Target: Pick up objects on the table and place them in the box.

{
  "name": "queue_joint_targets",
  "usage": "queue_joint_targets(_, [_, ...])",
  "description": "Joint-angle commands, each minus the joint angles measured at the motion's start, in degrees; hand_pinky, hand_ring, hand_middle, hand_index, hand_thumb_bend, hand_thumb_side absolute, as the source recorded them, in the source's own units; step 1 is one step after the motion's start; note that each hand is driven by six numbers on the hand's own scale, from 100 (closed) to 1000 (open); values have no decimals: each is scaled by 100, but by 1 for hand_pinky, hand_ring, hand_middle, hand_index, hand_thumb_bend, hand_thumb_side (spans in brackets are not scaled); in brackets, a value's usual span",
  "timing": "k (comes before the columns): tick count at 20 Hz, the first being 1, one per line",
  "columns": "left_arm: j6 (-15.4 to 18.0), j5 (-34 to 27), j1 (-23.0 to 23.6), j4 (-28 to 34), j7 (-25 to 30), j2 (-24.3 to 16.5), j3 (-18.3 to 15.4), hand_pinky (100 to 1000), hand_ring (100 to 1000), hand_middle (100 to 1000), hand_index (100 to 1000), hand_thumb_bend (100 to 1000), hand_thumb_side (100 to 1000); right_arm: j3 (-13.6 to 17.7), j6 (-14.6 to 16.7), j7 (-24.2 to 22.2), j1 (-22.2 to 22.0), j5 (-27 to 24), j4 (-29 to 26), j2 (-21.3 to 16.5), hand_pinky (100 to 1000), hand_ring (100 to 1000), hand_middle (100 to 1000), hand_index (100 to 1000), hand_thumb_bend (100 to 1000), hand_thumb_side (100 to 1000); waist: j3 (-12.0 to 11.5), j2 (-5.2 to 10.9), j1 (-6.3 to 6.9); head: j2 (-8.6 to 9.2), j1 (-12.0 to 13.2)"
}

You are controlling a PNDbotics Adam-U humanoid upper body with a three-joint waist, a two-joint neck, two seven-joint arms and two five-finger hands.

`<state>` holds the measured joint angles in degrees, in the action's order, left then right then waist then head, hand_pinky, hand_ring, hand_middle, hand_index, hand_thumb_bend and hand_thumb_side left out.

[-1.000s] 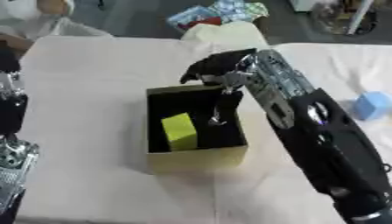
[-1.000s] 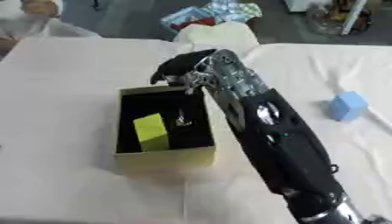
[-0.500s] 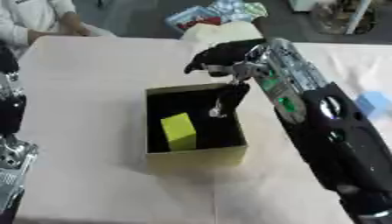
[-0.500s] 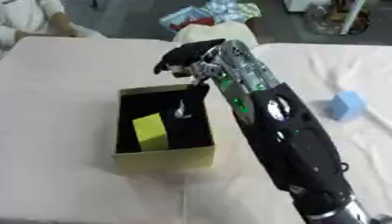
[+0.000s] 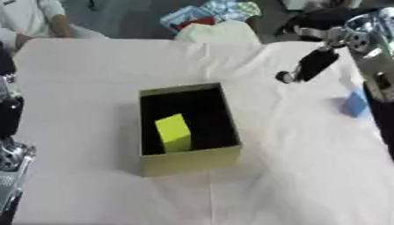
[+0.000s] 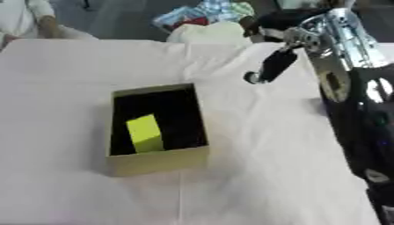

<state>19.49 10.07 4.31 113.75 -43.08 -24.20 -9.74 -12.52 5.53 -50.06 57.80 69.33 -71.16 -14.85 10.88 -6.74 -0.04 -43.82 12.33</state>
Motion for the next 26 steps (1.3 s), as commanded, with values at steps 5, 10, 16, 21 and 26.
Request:
queue_joint_targets(5, [22, 49, 14, 85, -60, -132, -74, 869, 642, 756, 737, 469, 620, 515, -526, 237, 19, 239, 685, -645, 851, 969, 917, 979, 355, 525, 38, 63, 47, -30, 27])
queue_joint_targets(10, [23, 58, 24, 85, -69, -125, -81, 869, 642, 756, 737, 467, 621, 727, -773, 339, 11, 423, 1106, -760, 854, 976, 918, 980, 343, 562, 48, 56, 61, -30, 1])
queue_joint_targets(16, [15, 70, 31, 85, -75, -118, -85, 870, 642, 757, 737, 465, 619, 930, -1040, 510, -26, 451, 1451, -872, 854, 977, 915, 982, 285, 757, 65, 50, 59, -30, 9])
queue_joint_targets(21, [12, 79, 37, 85, -76, -116, -88, 870, 642, 757, 738, 465, 616, 972, -1149, 561, -99, 556, 1560, -903, 857, 980, 913, 973, 305, 788, 65, 52, 57, -30, 5])
queue_joint_targets(26, [8, 84, 45, 85, -74, -109, -87, 871, 642, 757, 737, 466, 615, 1091, -1280, 535, -210, 748, 1640, -904, 856, 978, 906, 973, 338, 839, 73, 47, 56, -30, 19])
